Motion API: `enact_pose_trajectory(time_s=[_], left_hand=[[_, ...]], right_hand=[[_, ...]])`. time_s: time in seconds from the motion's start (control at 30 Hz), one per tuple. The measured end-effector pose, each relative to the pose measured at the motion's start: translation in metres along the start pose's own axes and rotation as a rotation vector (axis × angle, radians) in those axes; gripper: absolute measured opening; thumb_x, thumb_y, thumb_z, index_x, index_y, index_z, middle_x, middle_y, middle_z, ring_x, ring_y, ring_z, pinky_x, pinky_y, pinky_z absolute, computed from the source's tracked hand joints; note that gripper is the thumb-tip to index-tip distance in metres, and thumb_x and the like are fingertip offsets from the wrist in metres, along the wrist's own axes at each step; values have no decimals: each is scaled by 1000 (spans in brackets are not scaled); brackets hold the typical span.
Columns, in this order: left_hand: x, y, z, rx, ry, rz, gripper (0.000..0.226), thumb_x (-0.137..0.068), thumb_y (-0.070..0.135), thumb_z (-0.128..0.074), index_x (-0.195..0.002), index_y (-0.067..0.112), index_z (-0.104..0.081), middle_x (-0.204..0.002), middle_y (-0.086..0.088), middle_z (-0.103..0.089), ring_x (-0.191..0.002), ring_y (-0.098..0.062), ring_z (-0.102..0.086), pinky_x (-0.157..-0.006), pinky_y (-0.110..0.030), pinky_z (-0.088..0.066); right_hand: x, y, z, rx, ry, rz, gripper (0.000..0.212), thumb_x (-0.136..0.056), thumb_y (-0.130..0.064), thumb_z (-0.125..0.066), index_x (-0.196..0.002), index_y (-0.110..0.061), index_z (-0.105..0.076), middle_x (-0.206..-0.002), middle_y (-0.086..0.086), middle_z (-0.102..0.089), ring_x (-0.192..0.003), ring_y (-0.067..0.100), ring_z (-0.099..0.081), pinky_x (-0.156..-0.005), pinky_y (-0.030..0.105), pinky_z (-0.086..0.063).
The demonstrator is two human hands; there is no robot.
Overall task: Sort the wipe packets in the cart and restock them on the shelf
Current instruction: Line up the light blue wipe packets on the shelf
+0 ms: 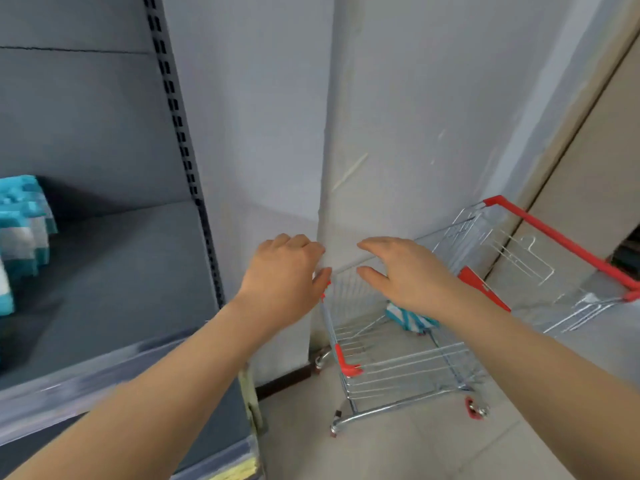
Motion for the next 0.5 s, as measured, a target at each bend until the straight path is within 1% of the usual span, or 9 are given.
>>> enact_pose_trajectory(time_s=[0.17,0.23,0.27,0.33,0.37,0.4,0.43,0.47,0.5], left_hand=[[-65,76,-75,-25,-111,-28,36,-96,43,-40,-118,22,-60,-111,3,-63,-101,-20,-56,-87,-32,-44],[-89,98,-108,-31,-164,-44,36,-95,43,-40,-118,22,-60,-111,3,-63,-100,-19,-57,-86,-33,-45],[-101,107,-125,-31,-193,-48,37,-96,44,-40,-118,22,-59,-112,2,-63,-101,-20,-57,-87,-33,-46],[-126,121,-162,-30,-257,-52,38,-96,44,-40,-120,21,-58,-116,1,-62,-106,-21,-56,-89,-35,-45],[-139,126,-183,-30,-290,-53,38,-96,44,-40,-122,21,-57,-118,0,-61,-108,-22,-55,-90,-36,-45],[-153,131,-203,-28,-319,-53,38,-96,43,-40,-122,21,-57,-120,0,-61,-109,-22,-55,-91,-36,-44],[-167,134,-224,-29,-350,-53,39,-96,43,-40,-123,21,-56,-120,0,-61,-110,-22,-55,-91,-36,-44],[-181,136,-246,-29,-379,-53,39,-96,43,-39,-124,22,-56,-120,0,-61,-109,-21,-55,-91,-36,-44],[-195,138,-269,-24,-408,-51,39,-97,43,-38,-124,22,-55,-119,0,-61,-109,-21,-55,-91,-35,-44]], right_hand=[[2,131,-9,32,-93,-110,50,-98,-37,-46,-143,-17,-41,-147,2,-44,-133,21,-43,-108,34,-35],[-2,178,-18,41,-127,-158,49,-98,-37,-46,-142,-17,-43,-145,4,-47,-130,22,-45,-105,32,-36],[-5,200,-24,44,-143,-183,47,-97,-36,-47,-140,-16,-45,-141,5,-51,-126,23,-48,-101,32,-38],[-13,243,-42,39,-168,-223,39,-97,-35,-48,-130,-15,-53,-123,6,-61,-111,25,-56,-88,32,-43],[-18,264,-52,24,-177,-249,30,-96,-34,-48,-120,-18,-58,-109,4,-63,-103,25,-58,-80,32,-45],[-24,285,-63,8,-177,-266,16,-95,-33,-48,-103,-26,-60,-94,-2,-61,-94,25,-59,-72,32,-45],[-31,305,-74,-6,-182,-275,10,-95,-32,-48,-86,-34,-53,-80,-8,-54,-86,24,-58,-64,30,-41],[-40,324,-85,-18,-192,-284,17,-95,-30,-48,-78,-36,-47,-73,-11,-47,-79,22,-54,-59,29,-37],[-47,341,-96,-34,-205,-308,15,-95,-29,-48,-82,-38,-50,-73,-11,-47,-77,21,-52,-58,29,-37]])
Point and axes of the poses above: each hand's wrist, its own x-axis away from the middle knuckle, its own z-axis out of the back of the hand, y = z × x, the point moved 1 cm from there along -x, towards the middle knuckle
